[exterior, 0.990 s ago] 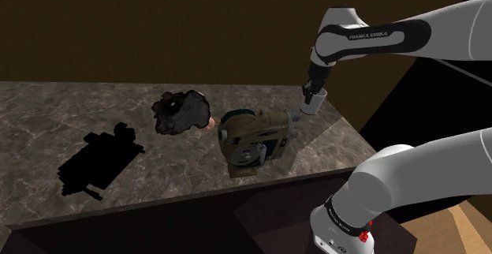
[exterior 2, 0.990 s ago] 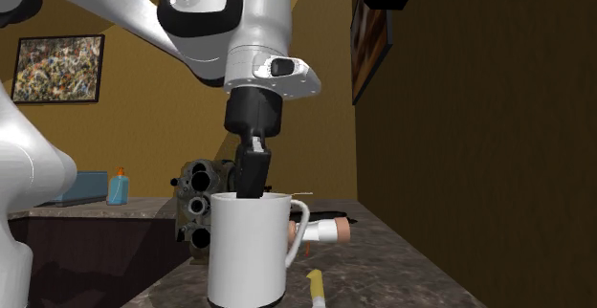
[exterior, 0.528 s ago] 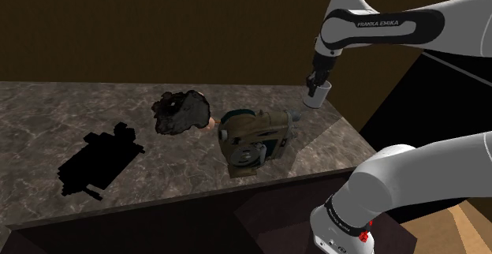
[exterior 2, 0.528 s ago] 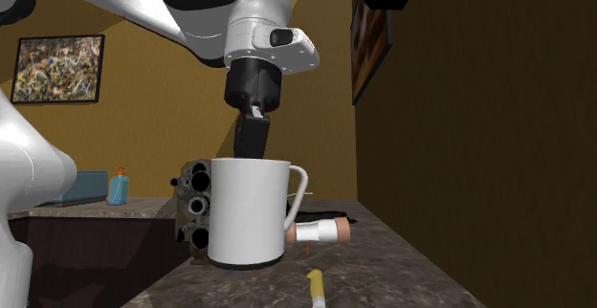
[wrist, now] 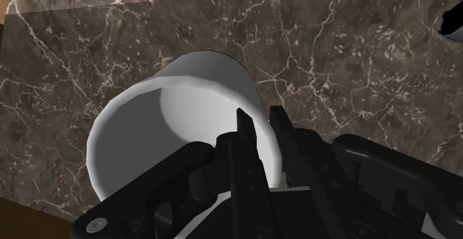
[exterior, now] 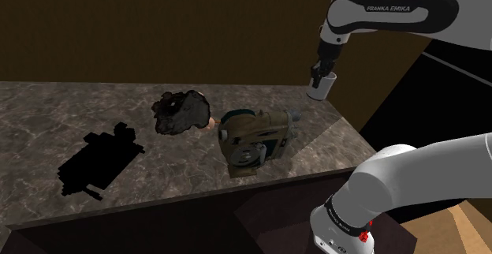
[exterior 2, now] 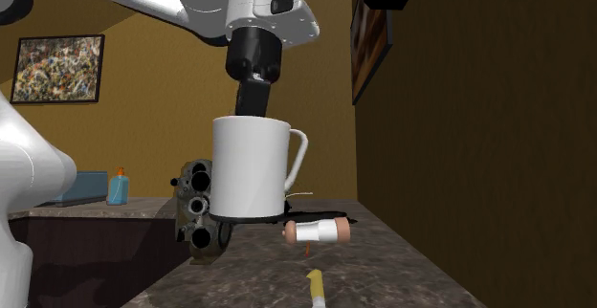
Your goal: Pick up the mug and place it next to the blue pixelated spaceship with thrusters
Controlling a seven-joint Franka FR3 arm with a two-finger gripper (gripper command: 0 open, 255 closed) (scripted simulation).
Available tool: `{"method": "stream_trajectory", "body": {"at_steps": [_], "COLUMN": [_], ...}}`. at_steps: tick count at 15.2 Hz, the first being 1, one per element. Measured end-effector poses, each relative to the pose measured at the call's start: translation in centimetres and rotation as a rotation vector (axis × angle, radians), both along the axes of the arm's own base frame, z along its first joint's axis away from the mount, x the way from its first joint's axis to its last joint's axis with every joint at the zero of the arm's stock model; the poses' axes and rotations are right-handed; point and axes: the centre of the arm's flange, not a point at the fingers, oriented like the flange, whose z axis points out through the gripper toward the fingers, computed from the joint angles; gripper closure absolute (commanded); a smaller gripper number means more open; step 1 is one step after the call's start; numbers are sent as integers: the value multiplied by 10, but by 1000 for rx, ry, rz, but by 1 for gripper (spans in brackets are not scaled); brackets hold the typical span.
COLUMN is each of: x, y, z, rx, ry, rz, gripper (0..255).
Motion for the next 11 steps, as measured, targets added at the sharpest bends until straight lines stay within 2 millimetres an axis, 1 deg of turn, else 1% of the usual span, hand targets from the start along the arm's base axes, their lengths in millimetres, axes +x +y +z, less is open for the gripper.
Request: {"method": "stream_trajectory", "body": {"at_steps": [5,8,9,11], "x": [3,0,2,11], "y": [1,0,5,27], "z": [26,41,43,44], "rx": [0,0,0,0], "ry": [0,0,0,0], "rz": [0,0,0,1], "gripper": [255,255,255,255]}}
